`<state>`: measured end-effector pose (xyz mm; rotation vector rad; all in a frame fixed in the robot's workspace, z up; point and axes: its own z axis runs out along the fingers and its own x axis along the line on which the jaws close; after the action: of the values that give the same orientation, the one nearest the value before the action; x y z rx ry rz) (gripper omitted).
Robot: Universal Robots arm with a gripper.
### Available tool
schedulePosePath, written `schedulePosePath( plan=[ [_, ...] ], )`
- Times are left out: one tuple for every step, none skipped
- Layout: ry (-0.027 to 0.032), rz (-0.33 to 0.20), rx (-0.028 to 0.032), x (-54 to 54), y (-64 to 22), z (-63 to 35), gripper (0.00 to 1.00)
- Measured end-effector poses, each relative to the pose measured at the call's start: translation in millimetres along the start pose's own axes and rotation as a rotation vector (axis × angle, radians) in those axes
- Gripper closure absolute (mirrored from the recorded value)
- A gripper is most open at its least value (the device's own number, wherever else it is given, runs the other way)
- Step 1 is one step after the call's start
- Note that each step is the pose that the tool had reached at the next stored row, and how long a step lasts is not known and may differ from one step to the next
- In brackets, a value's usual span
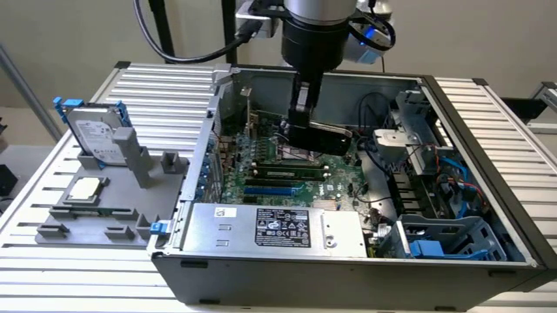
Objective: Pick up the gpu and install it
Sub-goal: 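Insert the gpu into the slot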
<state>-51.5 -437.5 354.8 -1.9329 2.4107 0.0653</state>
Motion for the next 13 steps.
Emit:
schedulePosePath(
  plan=[
    [0.0,-0.018,-0.0012,0.1,0.0,1.0,1.0],
    [-0.0001,-0.036,-0.0024,0.1,0.0,2.1,1.0],
    [0.0,-0.054,-0.0036,0.2,0.0,3.0,1.0],
    [0.0,-0.074,-0.0049,0.3,0.0,4.2,1.0],
    [0.0001,-0.091,-0.0061,0.3,0.0,5.2,1.0],
    [0.0002,-0.109,-0.0076,0.4,0.0,6.3,1.0],
    [0.0002,-0.122,-0.0089,0.6,0.0,7.4,1.0],
    [0.0003,-0.135,-0.01,0.9,-0.1,8.6,1.0],
    [0.0001,-0.145,-0.0111,1.5,-0.3,10.1,1.0],
    [-0.0002,-0.152,-0.0121,2.5,-0.4,11.4,1.0],
    [-0.0005,-0.156,-0.0126,4.2,-0.7,12.5,1.0],
    [-0.0011,-0.159,-0.0131,5.9,-1.0,13.8,1.0],
    [-0.0014,-0.161,-0.0136,7.7,-1.3,15.1,1.0]
  ],
)
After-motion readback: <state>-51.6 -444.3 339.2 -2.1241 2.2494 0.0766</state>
